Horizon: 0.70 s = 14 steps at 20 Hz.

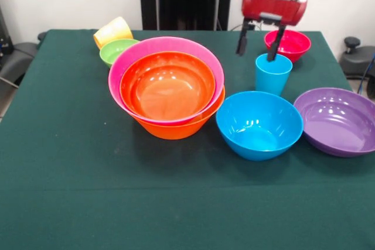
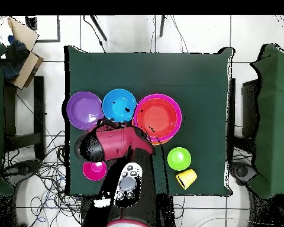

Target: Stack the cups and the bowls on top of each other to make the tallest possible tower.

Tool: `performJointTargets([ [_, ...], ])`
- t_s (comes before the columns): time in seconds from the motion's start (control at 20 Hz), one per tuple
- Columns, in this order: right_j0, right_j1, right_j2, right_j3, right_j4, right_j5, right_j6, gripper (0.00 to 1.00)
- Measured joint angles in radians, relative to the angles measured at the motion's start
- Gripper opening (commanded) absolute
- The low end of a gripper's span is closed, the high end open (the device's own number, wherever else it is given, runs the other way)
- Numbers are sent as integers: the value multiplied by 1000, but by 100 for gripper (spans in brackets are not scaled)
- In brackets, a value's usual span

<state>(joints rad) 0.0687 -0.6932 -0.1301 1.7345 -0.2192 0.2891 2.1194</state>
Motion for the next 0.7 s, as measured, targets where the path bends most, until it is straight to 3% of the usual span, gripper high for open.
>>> performJointTargets([
  [0.7,-21,85,-36,-37,0,-39,0,100],
])
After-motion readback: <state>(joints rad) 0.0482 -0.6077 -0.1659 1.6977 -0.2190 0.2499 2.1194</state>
